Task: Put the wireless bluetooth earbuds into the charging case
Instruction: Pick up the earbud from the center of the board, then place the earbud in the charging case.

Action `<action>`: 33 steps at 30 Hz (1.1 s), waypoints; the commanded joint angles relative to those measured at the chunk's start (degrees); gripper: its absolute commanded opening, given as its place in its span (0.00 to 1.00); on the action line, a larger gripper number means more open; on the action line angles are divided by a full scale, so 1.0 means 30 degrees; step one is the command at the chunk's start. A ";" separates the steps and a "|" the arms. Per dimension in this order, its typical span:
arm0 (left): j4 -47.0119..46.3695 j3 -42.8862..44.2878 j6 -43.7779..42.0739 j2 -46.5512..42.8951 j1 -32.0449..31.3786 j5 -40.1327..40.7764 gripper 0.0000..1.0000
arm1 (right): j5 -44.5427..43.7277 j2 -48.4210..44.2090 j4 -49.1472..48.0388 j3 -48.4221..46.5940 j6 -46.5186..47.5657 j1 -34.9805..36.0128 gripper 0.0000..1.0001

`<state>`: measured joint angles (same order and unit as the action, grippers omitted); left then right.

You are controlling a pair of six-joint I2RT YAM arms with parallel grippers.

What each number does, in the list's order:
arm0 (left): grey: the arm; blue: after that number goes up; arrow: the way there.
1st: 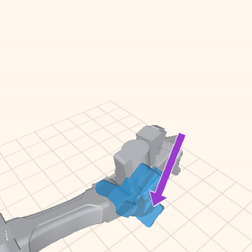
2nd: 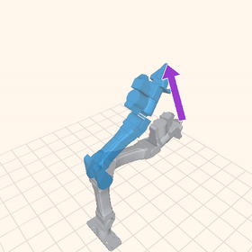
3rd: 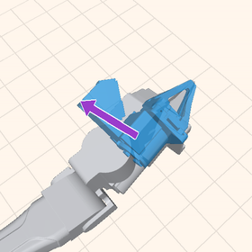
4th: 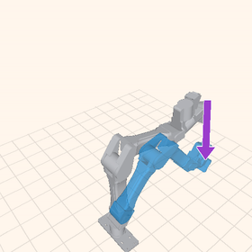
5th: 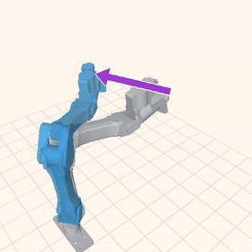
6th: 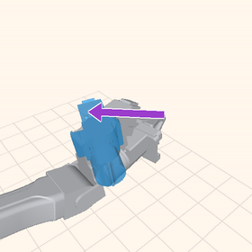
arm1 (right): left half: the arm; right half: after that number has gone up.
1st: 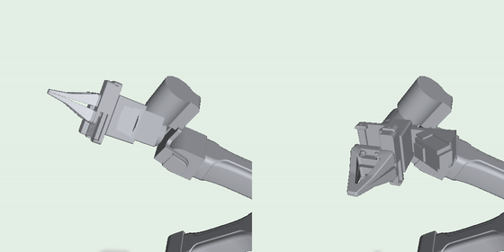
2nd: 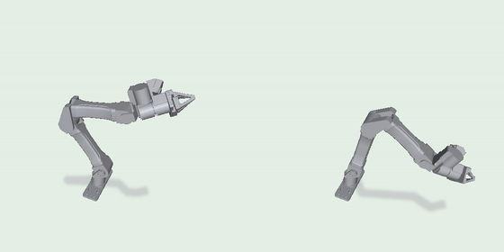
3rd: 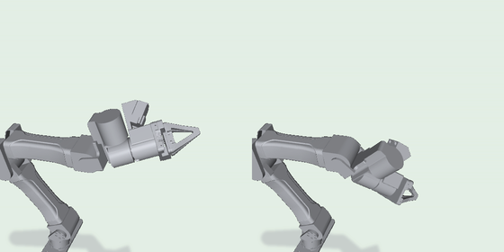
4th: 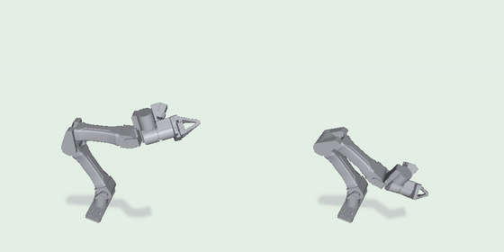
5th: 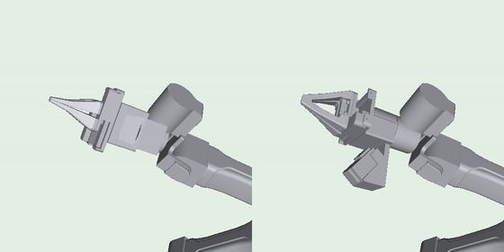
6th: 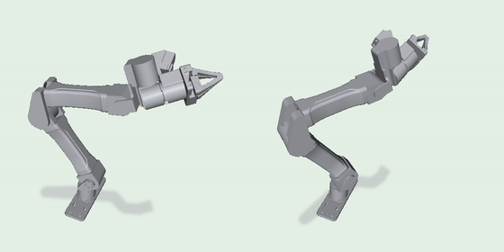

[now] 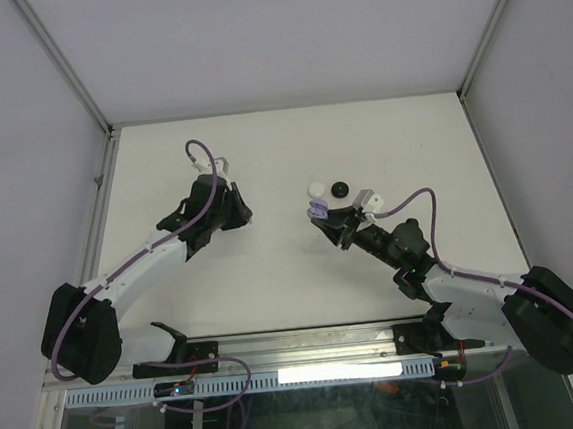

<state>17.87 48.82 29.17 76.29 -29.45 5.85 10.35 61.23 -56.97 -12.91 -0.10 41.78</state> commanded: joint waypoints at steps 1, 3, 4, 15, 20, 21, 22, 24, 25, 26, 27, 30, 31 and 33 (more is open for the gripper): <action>-0.4697 -0.1383 0.0516 -0.2210 -0.0808 -0.0514 0.20 | 0.0679 0.0563 -0.1947 -0.0729 -0.0373 0.0077 0.00; -0.6142 -0.1926 0.0210 -0.3025 -0.1225 -0.0725 0.20 | 0.0750 0.0921 -0.2436 -0.0791 -0.0574 0.0129 0.00; -0.6734 -0.2160 0.0041 -0.3382 -0.1429 -0.0826 0.20 | 0.0807 0.1072 -0.2621 -0.0843 -0.0581 0.0157 0.00; -1.3120 -0.4543 -0.0766 -0.6205 -0.3364 -0.2140 0.20 | 0.1046 0.1971 -0.3460 -0.1685 -0.1139 0.0252 0.00; -1.4955 -0.4805 -0.1110 -0.6328 -0.4161 -0.2227 0.20 | 0.1078 0.2750 -0.4186 -0.2128 -0.1431 0.0304 0.00; -1.5284 -0.4842 -0.1205 -0.6355 -0.4315 -0.2255 0.20 | 0.1086 0.2871 -0.4298 -0.2196 -0.1447 0.0311 0.00; -1.5574 -0.4846 -0.1326 -0.6358 -0.4470 -0.2222 0.20 | 0.1065 0.2967 -0.4414 -0.2274 -0.1460 0.0312 0.00; -1.6222 -0.4861 -0.1641 -0.6318 -0.4800 -0.2059 0.20 | 0.1036 0.3173 -0.4698 -0.2409 -0.1554 0.0341 0.00; -1.6464 -0.4834 -0.1846 -0.6262 -0.4952 -0.1974 0.20 | 0.1051 0.3235 -0.4797 -0.2455 -0.1612 0.0356 0.00; -1.6703 -0.4805 -0.2022 -0.6145 -0.5102 -0.1930 0.20 | 0.1050 0.3298 -0.4909 -0.2490 -0.1674 0.0369 0.00; -1.6982 -0.4754 -0.2280 -0.6024 -0.5268 -0.1881 0.21 | 0.1048 0.3339 -0.5011 -0.2527 -0.1715 0.0385 0.00; -1.7596 -0.4657 -0.2556 -0.5495 -0.5658 -0.1641 0.21 | 0.0875 0.3399 -0.5085 -0.2611 -0.1812 0.0399 0.00; -1.7943 -0.4698 -0.2612 -0.5331 -0.5795 -0.1563 0.21 | 0.0830 0.3385 -0.5120 -0.2583 -0.1813 0.0400 0.00; -1.8518 -0.4779 -0.2796 -0.5038 -0.6097 -0.1169 0.21 | 0.0759 0.3344 -0.5199 -0.2550 -0.1785 0.0400 0.00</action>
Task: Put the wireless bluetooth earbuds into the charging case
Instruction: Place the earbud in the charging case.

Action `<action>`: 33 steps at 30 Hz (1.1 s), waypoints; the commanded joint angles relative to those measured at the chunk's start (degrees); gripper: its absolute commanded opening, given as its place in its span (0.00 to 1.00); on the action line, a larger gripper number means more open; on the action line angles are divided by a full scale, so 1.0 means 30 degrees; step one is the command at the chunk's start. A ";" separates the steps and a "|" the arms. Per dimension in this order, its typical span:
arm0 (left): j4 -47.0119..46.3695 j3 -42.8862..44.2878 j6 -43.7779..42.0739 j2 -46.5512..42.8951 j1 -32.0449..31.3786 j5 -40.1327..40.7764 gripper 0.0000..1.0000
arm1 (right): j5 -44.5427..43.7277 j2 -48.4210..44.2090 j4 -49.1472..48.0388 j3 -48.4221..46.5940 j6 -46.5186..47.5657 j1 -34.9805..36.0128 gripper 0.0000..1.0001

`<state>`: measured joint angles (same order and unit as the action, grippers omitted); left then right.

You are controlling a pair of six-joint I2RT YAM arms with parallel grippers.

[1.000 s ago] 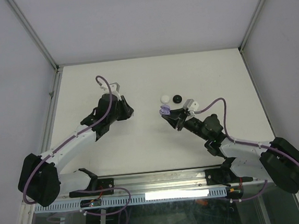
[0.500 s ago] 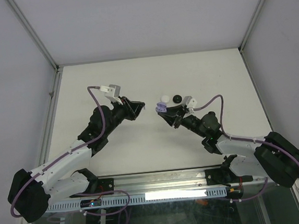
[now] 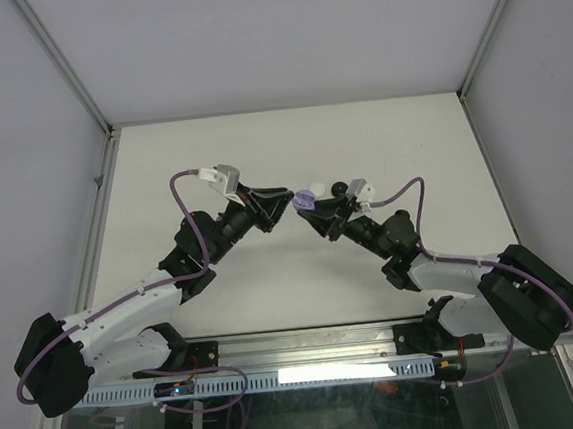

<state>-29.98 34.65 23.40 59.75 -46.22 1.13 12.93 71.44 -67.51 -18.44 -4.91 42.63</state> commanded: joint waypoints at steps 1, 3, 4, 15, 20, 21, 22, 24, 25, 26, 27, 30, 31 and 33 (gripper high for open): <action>-0.2751 -0.0048 -0.1008 0.0640 -0.0661 0.0630 0.21 | -0.0121 -0.0094 -0.1696 -0.0710 -0.0181 0.0116 0.00; -0.3164 -0.0032 -0.1233 0.1040 -0.1010 0.0974 0.21 | -0.0078 -0.0177 -0.1670 -0.0703 -0.0181 0.0116 0.00; -0.3331 -0.0037 -0.1342 0.1212 -0.1119 0.1046 0.21 | -0.0067 -0.0208 -0.1643 -0.0724 -0.0181 0.0116 0.00; -0.3907 0.0050 -0.2559 0.2370 -0.2014 0.2255 0.21 | -0.0173 -0.0740 -0.1314 -0.0516 -0.0095 0.0116 0.00; -0.3794 0.0087 -0.2909 0.2476 -0.2251 0.2501 0.21 | -0.0292 -0.0974 -0.1233 -0.0371 -0.0038 0.0116 0.00; -0.3702 0.0102 -0.2947 0.2494 -0.2300 0.2530 0.21 | -0.0321 -0.1011 -0.1229 -0.0360 -0.0035 0.0116 0.00; -0.3651 0.0123 -0.3003 0.2517 -0.2339 0.2577 0.21 | -0.0354 -0.1034 -0.1229 -0.0337 -0.0034 0.0116 0.00; -0.3581 0.0157 -0.3109 0.2499 -0.2427 0.2610 0.22 | -0.0411 -0.1103 -0.1174 -0.0329 0.0009 0.0116 0.00; -0.3526 0.0133 -0.3152 0.2490 -0.2457 0.2649 0.22 | -0.0438 -0.1137 -0.1171 -0.0307 0.0026 0.0108 0.00; -0.3493 0.0156 -0.3205 0.2474 -0.2505 0.2669 0.21 | -0.0449 -0.1170 -0.1148 -0.0301 0.0025 0.0111 0.00; -0.3445 0.0144 -0.3266 0.2494 -0.2544 0.2686 0.21 | -0.0469 -0.1200 -0.1142 -0.0307 0.0024 0.0100 0.00; -0.3359 0.0098 -0.3404 0.2450 -0.2717 0.2765 0.22 | -0.0516 -0.1227 -0.1144 -0.0270 0.0024 0.0115 0.00; -0.3351 0.0082 -0.3441 0.2451 -0.2768 0.2830 0.22 | -0.0554 -0.1251 -0.1119 -0.0256 0.0054 0.0116 0.00; -0.3234 0.0058 -0.3514 0.2432 -0.2858 0.2950 0.22 | -0.0627 -0.1228 -0.1112 -0.0270 0.0082 0.0116 0.00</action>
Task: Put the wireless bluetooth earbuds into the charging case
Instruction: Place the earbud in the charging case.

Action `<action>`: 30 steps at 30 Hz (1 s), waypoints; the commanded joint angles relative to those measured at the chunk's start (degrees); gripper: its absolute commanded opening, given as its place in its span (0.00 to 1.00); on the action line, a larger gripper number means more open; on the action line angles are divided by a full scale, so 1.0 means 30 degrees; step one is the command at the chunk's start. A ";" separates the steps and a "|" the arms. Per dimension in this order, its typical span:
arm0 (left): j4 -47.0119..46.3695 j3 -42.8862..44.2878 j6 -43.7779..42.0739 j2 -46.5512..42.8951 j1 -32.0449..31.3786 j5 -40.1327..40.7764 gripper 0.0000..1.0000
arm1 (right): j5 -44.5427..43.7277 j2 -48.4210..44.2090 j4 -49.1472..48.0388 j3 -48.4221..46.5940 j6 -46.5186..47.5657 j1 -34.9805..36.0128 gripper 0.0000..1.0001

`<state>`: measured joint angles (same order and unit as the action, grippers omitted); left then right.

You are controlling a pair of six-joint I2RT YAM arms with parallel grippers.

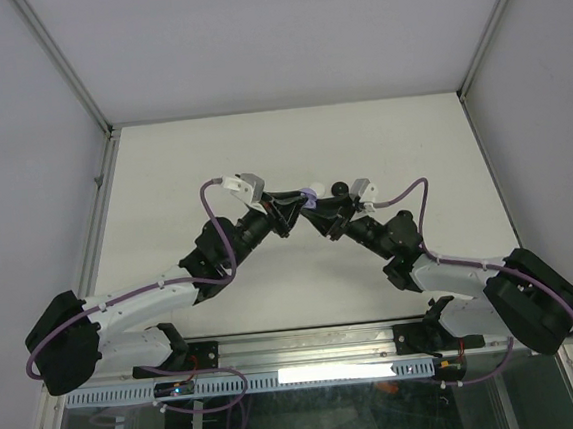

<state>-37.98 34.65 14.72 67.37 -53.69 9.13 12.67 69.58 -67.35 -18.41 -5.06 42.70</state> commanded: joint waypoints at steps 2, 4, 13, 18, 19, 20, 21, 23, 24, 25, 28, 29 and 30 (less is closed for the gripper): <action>-0.0449 0.0051 -0.0673 -0.0167 -0.0480 0.0437 0.22 | -0.0540 -0.0644 -0.1118 -0.0278 0.0162 0.0090 0.00; -0.0345 0.0009 -0.0784 -0.0272 -0.0623 0.0619 0.22 | -0.0610 -0.0652 -0.1104 -0.0278 0.0163 0.0093 0.00; -0.0312 -0.0340 -0.0952 -0.0632 -0.1120 0.1514 0.23 | -0.0705 -0.0641 -0.1104 -0.0283 0.0163 0.0094 0.00; -0.0457 -0.0530 -0.1006 -0.0734 -0.1374 0.1921 0.23 | -0.0971 -0.0727 -0.1104 -0.0220 0.0192 0.0094 0.00; -0.0505 -0.0575 -0.1003 -0.0769 -0.1429 0.1987 0.24 | -0.1022 -0.0768 -0.1104 -0.0197 0.0192 0.0094 0.00; -0.0537 -0.0607 -0.0976 -0.0799 -0.1478 0.2066 0.24 | -0.1086 -0.0758 -0.1104 -0.0191 0.0207 0.0090 0.00; -0.0567 -0.0629 -0.0955 -0.0829 -0.1510 0.2149 0.24 | -0.1135 -0.0764 -0.1104 -0.0168 0.0220 0.0093 0.00; -0.0661 -0.0692 -0.0967 -0.0888 -0.1569 0.2231 0.25 | -0.1217 -0.0781 -0.1104 -0.0161 0.0221 0.0094 0.00; -0.0670 -0.0709 -0.0928 -0.0895 -0.1580 0.2217 0.25 | -0.1232 -0.0756 -0.1100 -0.0161 0.0225 0.0094 0.00; -0.0671 -0.0693 -0.0934 -0.0895 -0.1610 0.2182 0.26 | -0.1259 -0.0731 -0.1104 -0.0161 0.0233 0.0094 0.00; -0.0617 -0.0571 -0.0911 -0.0772 -0.1643 0.2093 0.27 | -0.1263 -0.0674 -0.1097 -0.0184 0.0222 0.0079 0.00; -0.0566 -0.0544 -0.0921 -0.0730 -0.1644 0.2068 0.28 | -0.1248 -0.0684 -0.1104 -0.0196 0.0222 0.0092 0.00; -0.0527 -0.0522 -0.0919 -0.0695 -0.1669 0.2043 0.28 | -0.1236 -0.0656 -0.1097 -0.0191 0.0222 0.0093 0.00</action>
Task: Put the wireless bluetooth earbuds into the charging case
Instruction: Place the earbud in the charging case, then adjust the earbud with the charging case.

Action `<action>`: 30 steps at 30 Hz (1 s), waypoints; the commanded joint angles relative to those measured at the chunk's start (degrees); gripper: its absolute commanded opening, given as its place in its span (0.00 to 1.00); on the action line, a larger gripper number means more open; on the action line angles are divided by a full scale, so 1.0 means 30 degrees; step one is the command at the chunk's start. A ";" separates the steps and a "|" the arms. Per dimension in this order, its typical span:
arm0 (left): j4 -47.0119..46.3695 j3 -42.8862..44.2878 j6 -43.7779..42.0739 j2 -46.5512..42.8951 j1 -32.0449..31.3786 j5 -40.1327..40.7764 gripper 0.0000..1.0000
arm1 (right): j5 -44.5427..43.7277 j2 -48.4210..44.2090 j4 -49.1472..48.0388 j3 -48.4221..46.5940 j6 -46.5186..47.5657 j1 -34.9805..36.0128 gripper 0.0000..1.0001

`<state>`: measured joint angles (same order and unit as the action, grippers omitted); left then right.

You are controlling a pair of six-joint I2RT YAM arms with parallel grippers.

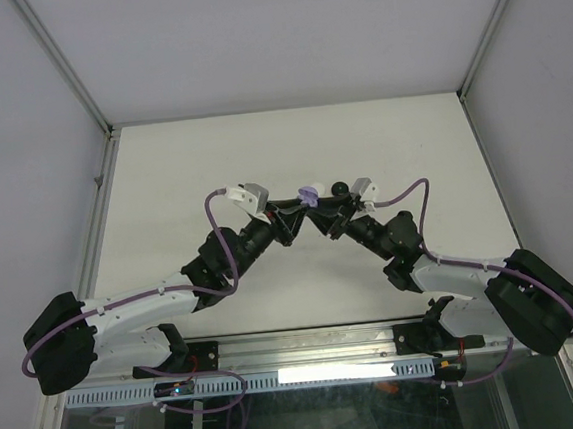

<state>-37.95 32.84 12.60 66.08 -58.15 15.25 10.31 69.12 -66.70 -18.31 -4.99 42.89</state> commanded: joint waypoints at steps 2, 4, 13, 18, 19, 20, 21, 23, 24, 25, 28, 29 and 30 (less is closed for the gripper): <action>-0.0437 0.0098 -0.0146 -0.0373 -0.0172 0.0036 0.29 | -0.0447 -0.0503 -0.1294 -0.0241 0.0226 0.0028 0.00; -0.0045 0.0196 -0.0060 -0.0669 -0.0187 0.0164 0.32 | -0.0449 -0.0523 -0.1215 -0.0227 0.0321 0.0028 0.00; 0.4189 0.1647 0.1300 -0.2764 -0.0157 0.0726 0.49 | -0.0405 -0.0493 -0.0869 -0.0259 0.0548 0.0028 0.00; 0.6801 0.2936 0.2149 -0.3089 -0.0057 0.0122 0.50 | -0.0324 -0.0467 -0.0753 -0.0255 0.0577 0.0028 0.00; 0.7115 0.3170 0.2281 -0.3060 -0.0020 0.0022 0.50 | -0.0303 -0.0455 -0.0739 -0.0256 0.0580 0.0028 0.00; 0.7437 0.3350 0.2414 -0.2987 0.0010 -0.0086 0.50 | -0.0286 -0.0493 -0.0711 -0.0234 0.0581 0.0028 0.00; 0.7730 0.3548 0.2570 -0.2898 0.0079 -0.0239 0.51 | -0.0280 -0.0502 -0.0708 -0.0224 0.0581 0.0028 0.00; 0.8130 0.3887 0.2918 -0.2616 0.0224 -0.0803 0.51 | -0.0223 -0.0541 -0.0582 -0.0211 0.0606 0.0028 0.00; 0.8245 0.4040 0.3098 -0.2452 0.0326 -0.1178 0.52 | -0.0214 -0.0577 -0.0541 -0.0214 0.0610 0.0028 0.00; 0.8354 0.4191 0.3249 -0.2281 0.0441 -0.1602 0.52 | -0.0187 -0.0575 -0.0511 -0.0243 0.0625 0.0028 0.00; 0.8544 0.4470 0.3959 -0.1982 0.1074 -0.2584 0.53 | -0.0057 -0.0672 -0.0429 -0.0223 0.0617 0.0028 0.00; 0.8604 0.4501 0.4268 -0.1915 0.1406 -0.3034 0.52 | -0.0047 -0.0700 -0.0394 -0.0248 0.0633 0.0024 0.00; 0.8535 0.4501 0.4622 -0.1888 0.1803 -0.3709 0.53 | -0.0038 -0.0707 -0.0339 -0.0255 0.0617 0.0028 0.00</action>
<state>-12.95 43.59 21.98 59.96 -55.88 10.74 9.89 68.93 -65.69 -18.31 -4.14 42.89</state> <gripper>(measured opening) 0.524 0.264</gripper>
